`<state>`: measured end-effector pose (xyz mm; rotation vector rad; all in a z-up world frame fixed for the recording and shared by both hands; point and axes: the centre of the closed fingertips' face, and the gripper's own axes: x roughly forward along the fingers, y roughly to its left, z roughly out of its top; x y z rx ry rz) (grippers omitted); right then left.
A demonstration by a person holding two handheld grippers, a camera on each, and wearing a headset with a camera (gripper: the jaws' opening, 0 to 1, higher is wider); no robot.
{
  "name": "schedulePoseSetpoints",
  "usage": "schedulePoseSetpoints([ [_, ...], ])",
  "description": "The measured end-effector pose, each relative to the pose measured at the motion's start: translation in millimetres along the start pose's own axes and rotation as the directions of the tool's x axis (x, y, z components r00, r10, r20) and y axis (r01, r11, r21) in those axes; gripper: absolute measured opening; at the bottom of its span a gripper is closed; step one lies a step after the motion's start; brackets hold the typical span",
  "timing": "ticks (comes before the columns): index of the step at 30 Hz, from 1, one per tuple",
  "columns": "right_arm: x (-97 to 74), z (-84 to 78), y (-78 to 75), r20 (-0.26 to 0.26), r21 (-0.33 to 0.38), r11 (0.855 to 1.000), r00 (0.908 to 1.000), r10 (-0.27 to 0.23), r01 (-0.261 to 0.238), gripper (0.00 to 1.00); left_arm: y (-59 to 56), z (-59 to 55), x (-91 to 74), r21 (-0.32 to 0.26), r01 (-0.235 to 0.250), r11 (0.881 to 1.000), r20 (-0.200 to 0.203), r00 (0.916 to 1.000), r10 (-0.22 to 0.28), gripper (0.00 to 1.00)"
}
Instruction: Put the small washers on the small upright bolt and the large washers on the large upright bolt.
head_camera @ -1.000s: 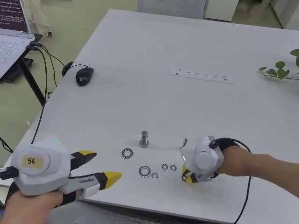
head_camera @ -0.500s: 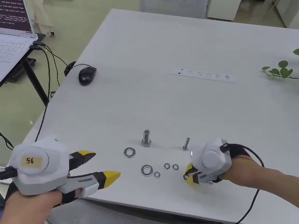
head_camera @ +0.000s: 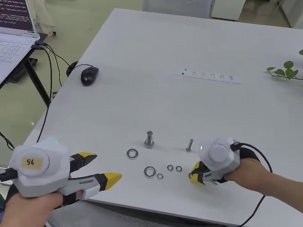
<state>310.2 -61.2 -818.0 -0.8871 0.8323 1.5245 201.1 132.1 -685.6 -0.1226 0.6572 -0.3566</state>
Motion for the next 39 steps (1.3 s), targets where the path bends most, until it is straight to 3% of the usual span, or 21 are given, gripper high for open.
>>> schedulePoseSetpoints([
  [8, -12.5, 8.8, -13.1, 0.035, 0.054, 0.998, 0.9987, -0.036, 0.034, 0.14, -1.1, 0.0, 1.0, -0.001, 0.003, 1.000, 0.002, 1.0000, -0.003, 0.52],
  [23, -52.6, 39.2, -54.4, 0.023, -0.033, 0.992, 0.9921, -0.123, 0.124, 0.14, -2.3, 3.9, 3.3, 0.002, 0.015, 1.000, 0.010, 0.9998, -0.015, 0.52],
  [29, -56.4, 44.0, -67.8, -0.006, -0.050, 0.991, 0.9923, -0.124, 0.123, 0.14, -2.5, 4.0, 3.4, 0.000, 0.016, 1.000, 0.013, 0.9998, -0.016, 0.52],
  [39, -47.5, 48.5, -78.3, -0.058, -0.095, 0.990, 0.9924, -0.109, 0.103, 0.14, 1.4, 0.2, 1.5, -0.013, 0.009, 1.000, 0.013, 0.9999, -0.008, 0.52],
])
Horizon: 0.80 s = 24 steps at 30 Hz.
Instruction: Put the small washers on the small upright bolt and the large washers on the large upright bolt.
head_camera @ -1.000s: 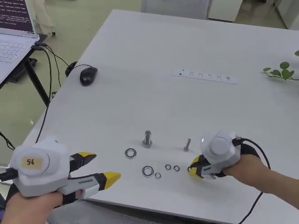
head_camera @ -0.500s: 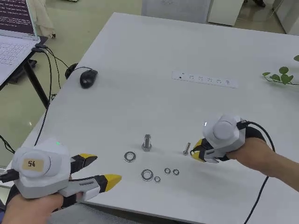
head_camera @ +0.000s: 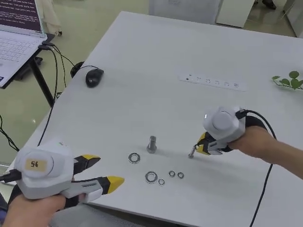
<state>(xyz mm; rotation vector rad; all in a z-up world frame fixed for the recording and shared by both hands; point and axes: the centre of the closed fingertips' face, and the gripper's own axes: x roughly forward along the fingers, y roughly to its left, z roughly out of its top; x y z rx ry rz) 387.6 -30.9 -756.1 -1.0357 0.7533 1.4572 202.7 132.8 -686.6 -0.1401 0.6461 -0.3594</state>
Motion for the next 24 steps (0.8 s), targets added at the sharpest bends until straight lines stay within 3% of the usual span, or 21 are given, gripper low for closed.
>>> schedulePoseSetpoints([
  [9, 5.2, -3.4, -1.6, -0.037, -0.013, 1.000, 0.9992, 0.013, -0.013, 0.14, 3.1, -0.6, -1.3, -0.010, -0.007, 1.000, 0.002, 1.0000, 0.008, 0.52],
  [24, 8.0, -4.5, -2.5, -0.048, -0.017, 1.000, 0.9986, 0.024, -0.024, 0.14, 3.0, -0.9, 0.1, -0.011, -0.005, 1.000, 0.002, 1.0000, 0.005, 0.53],
])
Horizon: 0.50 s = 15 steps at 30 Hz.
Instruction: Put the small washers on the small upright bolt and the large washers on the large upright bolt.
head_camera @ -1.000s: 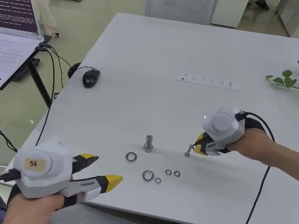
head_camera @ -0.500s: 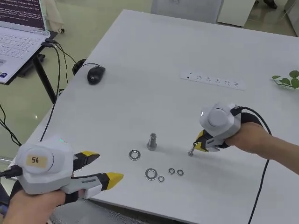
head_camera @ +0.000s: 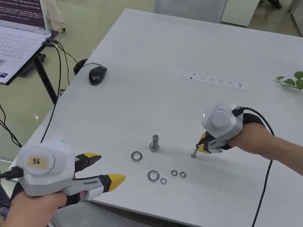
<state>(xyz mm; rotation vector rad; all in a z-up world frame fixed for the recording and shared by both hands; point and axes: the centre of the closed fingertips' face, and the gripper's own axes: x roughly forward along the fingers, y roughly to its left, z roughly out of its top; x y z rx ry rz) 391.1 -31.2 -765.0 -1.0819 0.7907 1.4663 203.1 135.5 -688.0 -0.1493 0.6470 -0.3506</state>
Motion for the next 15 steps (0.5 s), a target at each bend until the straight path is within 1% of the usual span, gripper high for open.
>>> schedulePoseSetpoints([
  [15, 3.4, 0.8, 0.1, -0.009, -0.001, 1.000, 0.9999, 0.010, -0.010, 0.14, 1.9, -1.0, -2.1, -0.005, -0.006, 1.000, 0.001, 1.0000, 0.006, 0.53],
])
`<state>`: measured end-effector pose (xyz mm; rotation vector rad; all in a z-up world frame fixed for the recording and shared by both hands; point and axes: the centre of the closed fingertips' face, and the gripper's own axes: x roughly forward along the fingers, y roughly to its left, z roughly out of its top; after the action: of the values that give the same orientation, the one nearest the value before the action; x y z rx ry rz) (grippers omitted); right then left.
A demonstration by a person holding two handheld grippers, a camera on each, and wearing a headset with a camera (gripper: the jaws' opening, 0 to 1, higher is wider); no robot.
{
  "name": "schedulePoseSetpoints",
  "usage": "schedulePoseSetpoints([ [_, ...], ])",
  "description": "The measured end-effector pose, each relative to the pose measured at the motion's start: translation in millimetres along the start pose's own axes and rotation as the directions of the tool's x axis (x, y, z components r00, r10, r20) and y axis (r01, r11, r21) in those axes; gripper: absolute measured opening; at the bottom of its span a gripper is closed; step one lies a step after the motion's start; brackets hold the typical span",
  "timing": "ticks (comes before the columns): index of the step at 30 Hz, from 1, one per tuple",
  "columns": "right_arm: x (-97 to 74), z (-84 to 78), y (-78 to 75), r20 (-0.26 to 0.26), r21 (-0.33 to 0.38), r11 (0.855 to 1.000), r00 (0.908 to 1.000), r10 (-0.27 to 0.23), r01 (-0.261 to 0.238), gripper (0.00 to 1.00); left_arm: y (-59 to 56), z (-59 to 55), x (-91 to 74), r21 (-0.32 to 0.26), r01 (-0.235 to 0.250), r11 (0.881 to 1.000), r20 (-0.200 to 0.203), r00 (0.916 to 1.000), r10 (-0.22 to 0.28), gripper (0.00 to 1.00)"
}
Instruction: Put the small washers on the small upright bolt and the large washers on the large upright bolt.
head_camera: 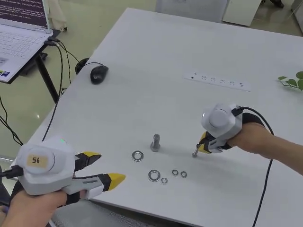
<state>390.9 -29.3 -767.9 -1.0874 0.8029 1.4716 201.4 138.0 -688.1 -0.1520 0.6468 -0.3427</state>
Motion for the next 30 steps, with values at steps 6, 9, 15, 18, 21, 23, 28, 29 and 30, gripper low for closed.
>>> schedulePoseSetpoints([
  [6, 1.9, -1.1, 0.0, -0.007, 0.002, 1.000, 1.0000, 0.002, -0.002, 0.14, -0.2, -1.2, -0.1, -0.001, -0.001, 1.000, -0.002, 1.0000, 0.001, 0.53],
  [9, 5.3, -2.3, -0.9, -0.011, 0.002, 1.000, 0.9999, 0.006, -0.006, 0.14, -0.1, -1.2, -0.1, -0.002, -0.002, 1.000, -0.002, 1.0000, 0.002, 0.53],
  [15, 14.8, -5.2, 0.1, -0.021, 0.010, 1.000, 0.9997, 0.015, -0.014, 0.14, 0.8, -2.6, -1.0, -0.005, -0.004, 1.000, -0.003, 1.0000, 0.004, 0.53],
  [18, 19.8, -7.5, 1.8, -0.028, 0.021, 1.000, 0.9994, 0.021, -0.020, 0.14, 1.5, -4.2, -2.1, -0.006, -0.007, 1.000, -0.006, 1.0000, 0.007, 0.53],
  [21, 25.5, -9.1, 3.2, -0.034, 0.027, 0.999, 0.9990, 0.029, -0.028, 0.14, 2.3, -5.6, -3.3, -0.009, -0.010, 1.000, -0.008, 0.9999, 0.010, 0.53],
  [23, 29.3, -10.6, 3.4, -0.040, 0.025, 0.999, 0.9988, 0.028, -0.027, 0.14, 2.9, -6.1, -4.0, -0.011, -0.012, 1.000, -0.008, 0.9999, 0.012, 0.53],
  [28, 39.3, -14.8, 3.2, -0.048, 0.038, 0.999, 0.9981, 0.039, -0.038, 0.14, 4.1, -6.8, -4.8, -0.013, -0.015, 1.000, -0.009, 0.9998, 0.015, 0.53],
  [29, 41.3, -15.8, 3.8, -0.051, 0.039, 0.998, 0.9978, 0.043, -0.041, 0.14, 4.0, -6.7, -4.9, -0.013, -0.016, 1.000, -0.008, 0.9998, 0.015, 0.53],
  [30, 42.0, -16.1, 3.7, -0.051, 0.039, 0.998, 0.9978, 0.042, -0.040, 0.14, 4.1, -6.6, -5.0, -0.013, -0.016, 1.000, -0.008, 0.9998, 0.016, 0.53],
])
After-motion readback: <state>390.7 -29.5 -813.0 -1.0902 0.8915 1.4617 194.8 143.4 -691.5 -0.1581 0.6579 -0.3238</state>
